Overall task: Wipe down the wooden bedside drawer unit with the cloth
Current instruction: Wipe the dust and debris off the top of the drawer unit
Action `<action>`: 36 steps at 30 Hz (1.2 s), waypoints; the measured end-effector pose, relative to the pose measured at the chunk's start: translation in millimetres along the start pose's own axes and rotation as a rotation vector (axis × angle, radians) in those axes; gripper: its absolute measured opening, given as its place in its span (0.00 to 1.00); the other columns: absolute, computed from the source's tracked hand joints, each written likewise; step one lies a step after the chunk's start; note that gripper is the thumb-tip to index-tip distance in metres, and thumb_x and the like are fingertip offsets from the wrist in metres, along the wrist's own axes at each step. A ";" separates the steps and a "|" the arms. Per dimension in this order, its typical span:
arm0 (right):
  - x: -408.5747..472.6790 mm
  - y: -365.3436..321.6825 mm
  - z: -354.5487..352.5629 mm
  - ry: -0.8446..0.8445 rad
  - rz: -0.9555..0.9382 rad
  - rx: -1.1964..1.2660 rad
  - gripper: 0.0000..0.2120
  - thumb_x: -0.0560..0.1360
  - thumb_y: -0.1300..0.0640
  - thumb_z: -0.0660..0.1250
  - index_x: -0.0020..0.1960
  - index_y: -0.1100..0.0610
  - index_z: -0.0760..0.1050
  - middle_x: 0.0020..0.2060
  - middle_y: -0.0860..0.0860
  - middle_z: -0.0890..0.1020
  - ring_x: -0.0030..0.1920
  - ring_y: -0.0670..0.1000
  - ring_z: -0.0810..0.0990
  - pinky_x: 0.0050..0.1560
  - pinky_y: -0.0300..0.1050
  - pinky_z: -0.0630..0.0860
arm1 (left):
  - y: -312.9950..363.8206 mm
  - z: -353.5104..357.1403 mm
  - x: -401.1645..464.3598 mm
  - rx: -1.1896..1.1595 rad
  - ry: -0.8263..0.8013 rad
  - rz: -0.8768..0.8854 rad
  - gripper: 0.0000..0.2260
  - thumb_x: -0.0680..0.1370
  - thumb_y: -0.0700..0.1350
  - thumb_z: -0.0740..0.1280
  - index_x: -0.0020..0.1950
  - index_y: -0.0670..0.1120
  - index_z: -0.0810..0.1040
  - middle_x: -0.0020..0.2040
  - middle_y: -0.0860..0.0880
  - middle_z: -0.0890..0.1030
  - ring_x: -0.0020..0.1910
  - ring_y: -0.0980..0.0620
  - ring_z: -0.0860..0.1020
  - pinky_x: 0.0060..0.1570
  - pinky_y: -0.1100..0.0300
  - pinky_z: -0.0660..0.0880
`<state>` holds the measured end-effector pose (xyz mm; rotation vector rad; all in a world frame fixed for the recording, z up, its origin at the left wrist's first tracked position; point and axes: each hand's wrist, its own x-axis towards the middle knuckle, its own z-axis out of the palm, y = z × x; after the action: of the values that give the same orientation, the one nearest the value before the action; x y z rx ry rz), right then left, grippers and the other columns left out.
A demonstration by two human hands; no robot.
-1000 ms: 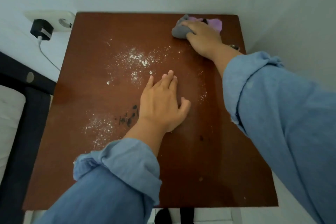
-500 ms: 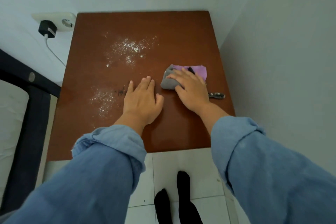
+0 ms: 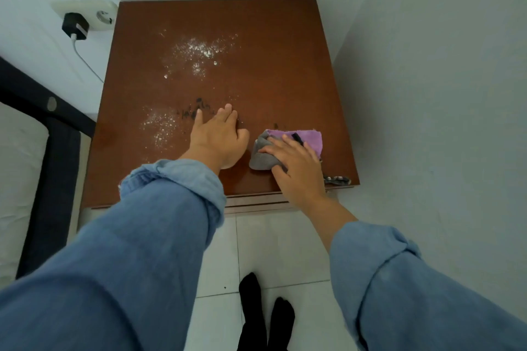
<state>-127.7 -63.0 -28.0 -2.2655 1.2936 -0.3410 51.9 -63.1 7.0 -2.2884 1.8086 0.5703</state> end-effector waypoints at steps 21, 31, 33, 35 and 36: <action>-13.3 -5.8 -5.4 0.083 0.175 0.320 0.21 0.67 0.58 0.55 0.53 0.54 0.82 0.52 0.50 0.83 0.60 0.51 0.77 0.61 0.47 0.71 | -6.9 -4.8 5.3 -0.059 0.080 0.025 0.24 0.80 0.51 0.49 0.75 0.46 0.64 0.77 0.48 0.61 0.74 0.51 0.62 0.74 0.50 0.50; 191.5 -48.4 -25.9 0.166 0.203 0.431 0.13 0.73 0.59 0.56 0.47 0.48 0.78 0.46 0.51 0.81 0.48 0.54 0.78 0.47 0.48 0.75 | -89.1 -59.7 87.8 -0.117 0.314 -0.018 0.22 0.81 0.49 0.51 0.71 0.43 0.69 0.71 0.45 0.71 0.70 0.46 0.68 0.71 0.50 0.57; 236.9 -53.6 -26.9 0.194 0.182 0.433 0.14 0.75 0.62 0.55 0.54 0.51 0.76 0.50 0.51 0.79 0.50 0.53 0.76 0.47 0.44 0.72 | -108.0 -64.3 107.9 -0.086 0.274 -0.037 0.24 0.81 0.53 0.49 0.73 0.43 0.66 0.74 0.46 0.66 0.74 0.48 0.63 0.74 0.48 0.52; 282.5 -60.7 -25.5 0.217 0.171 0.448 0.16 0.77 0.64 0.54 0.59 0.53 0.74 0.51 0.50 0.76 0.49 0.51 0.74 0.47 0.42 0.70 | -123.6 -65.6 126.9 -0.045 0.239 -0.015 0.26 0.81 0.56 0.47 0.75 0.44 0.63 0.77 0.47 0.62 0.76 0.49 0.59 0.75 0.47 0.49; 300.9 -64.2 -25.6 0.225 0.153 0.436 0.16 0.77 0.64 0.53 0.59 0.54 0.73 0.51 0.51 0.76 0.48 0.51 0.74 0.46 0.42 0.70 | -127.6 -64.3 132.3 -0.032 0.233 -0.002 0.27 0.81 0.57 0.46 0.75 0.44 0.63 0.77 0.47 0.62 0.76 0.49 0.59 0.75 0.47 0.49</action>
<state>62.8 -301.3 18.8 -1.7905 1.3385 -0.7597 212.4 -173.2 0.2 -2.4674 1.9084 0.3453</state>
